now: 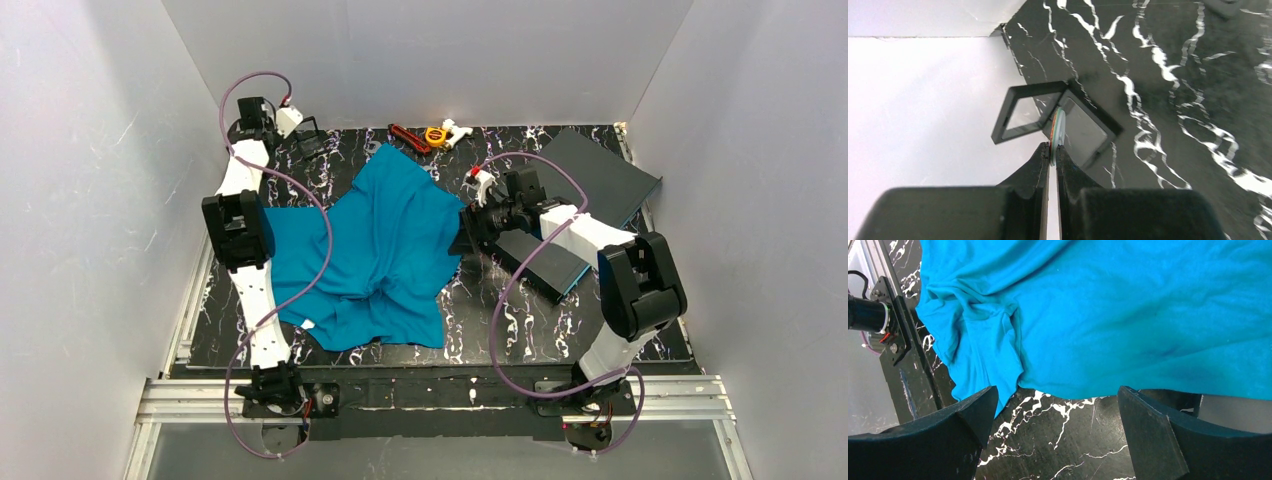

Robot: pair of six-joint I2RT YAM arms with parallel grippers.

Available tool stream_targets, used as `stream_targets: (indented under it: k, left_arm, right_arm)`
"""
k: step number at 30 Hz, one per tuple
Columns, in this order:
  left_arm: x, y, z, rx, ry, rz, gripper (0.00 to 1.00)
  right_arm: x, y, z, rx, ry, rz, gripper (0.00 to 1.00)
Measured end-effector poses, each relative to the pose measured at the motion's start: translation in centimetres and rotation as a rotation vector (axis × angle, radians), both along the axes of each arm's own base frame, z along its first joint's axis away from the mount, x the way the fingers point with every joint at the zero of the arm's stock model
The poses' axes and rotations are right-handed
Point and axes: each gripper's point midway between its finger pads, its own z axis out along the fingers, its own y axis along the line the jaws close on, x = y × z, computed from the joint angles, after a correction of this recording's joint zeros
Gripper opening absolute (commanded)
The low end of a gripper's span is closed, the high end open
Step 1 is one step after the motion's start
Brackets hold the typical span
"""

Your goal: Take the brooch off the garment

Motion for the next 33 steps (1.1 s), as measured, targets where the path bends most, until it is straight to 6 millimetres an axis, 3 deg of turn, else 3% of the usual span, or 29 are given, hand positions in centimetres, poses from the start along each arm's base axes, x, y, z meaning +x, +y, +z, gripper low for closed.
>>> stream_targets:
  k: [4,12,17,23,26,33]
  left_arm:
    - [1.4,1.9,-1.1,0.046,0.005,0.007,0.0]
    - [1.1,4.1,-3.6,0.083,0.057,0.008,0.0]
    - [1.6,6.0,-3.0,0.115,0.031,0.025,0.0]
    - [1.6,6.4,-4.9,0.118,0.057,0.022,0.0]
    - [1.4,6.3,-5.0,0.115,0.065,0.018,0.1]
    - [0.5,5.6,-6.1,0.078,0.12,0.001,0.21]
  right_arm:
    - [-0.3,-0.1,-0.6,-0.012,0.02,0.01,0.99]
    - [-0.3,0.0,-0.6,-0.004,0.032,0.027,0.98]
    - [-0.5,0.1,-0.8,0.007,0.053,0.039,0.98]
    - [-0.6,0.2,-1.8,0.003,0.086,0.045,0.98]
    - [-0.6,0.2,-1.7,0.006,0.083,0.046,0.98]
    - [-0.4,0.4,-1.5,0.011,0.082,0.05,0.98]
